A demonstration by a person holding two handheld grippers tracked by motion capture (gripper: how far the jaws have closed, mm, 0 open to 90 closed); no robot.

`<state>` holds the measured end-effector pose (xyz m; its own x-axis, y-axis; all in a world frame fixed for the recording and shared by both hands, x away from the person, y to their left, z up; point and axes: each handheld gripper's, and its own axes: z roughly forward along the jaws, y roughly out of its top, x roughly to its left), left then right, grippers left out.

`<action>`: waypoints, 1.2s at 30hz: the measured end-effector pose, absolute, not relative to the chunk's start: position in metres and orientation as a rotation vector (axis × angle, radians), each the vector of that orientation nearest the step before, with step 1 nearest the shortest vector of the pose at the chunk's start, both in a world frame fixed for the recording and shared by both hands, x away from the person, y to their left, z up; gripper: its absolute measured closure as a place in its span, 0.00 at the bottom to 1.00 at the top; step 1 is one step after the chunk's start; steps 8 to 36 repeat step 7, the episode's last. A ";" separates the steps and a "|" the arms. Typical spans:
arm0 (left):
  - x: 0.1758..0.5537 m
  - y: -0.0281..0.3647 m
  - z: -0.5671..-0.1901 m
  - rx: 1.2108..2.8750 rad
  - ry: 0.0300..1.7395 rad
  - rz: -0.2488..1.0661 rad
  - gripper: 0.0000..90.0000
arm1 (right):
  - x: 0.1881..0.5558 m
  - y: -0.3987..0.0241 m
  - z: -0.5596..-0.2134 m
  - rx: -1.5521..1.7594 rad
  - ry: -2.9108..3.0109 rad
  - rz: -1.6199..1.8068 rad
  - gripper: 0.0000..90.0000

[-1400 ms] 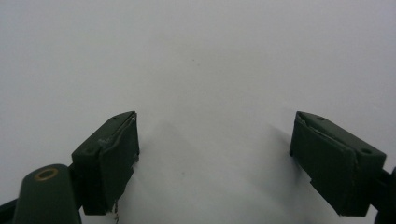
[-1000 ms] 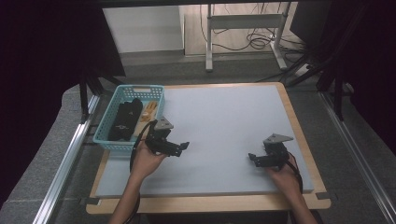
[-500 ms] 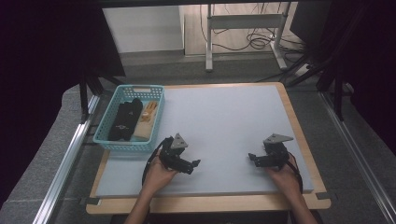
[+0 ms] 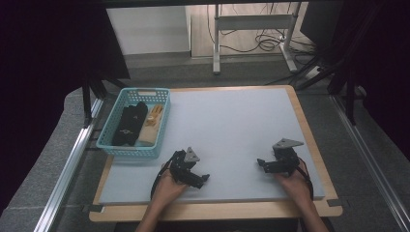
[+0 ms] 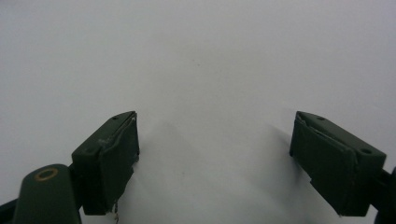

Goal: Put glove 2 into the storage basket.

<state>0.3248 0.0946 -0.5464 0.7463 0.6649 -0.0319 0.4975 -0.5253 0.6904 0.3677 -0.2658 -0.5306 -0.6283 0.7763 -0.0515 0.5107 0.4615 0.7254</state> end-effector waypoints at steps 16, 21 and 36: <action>0.324 0.094 -0.547 2.241 0.869 0.315 0.00 | 0.367 -0.266 -0.531 1.081 2.338 0.973 0.17; 0.324 0.094 -0.547 2.241 0.869 0.315 0.00 | 0.367 -0.266 -0.531 1.081 2.338 0.973 0.17; 0.324 0.094 -0.547 2.241 0.869 0.315 0.00 | 0.367 -0.266 -0.531 1.081 2.338 0.973 0.17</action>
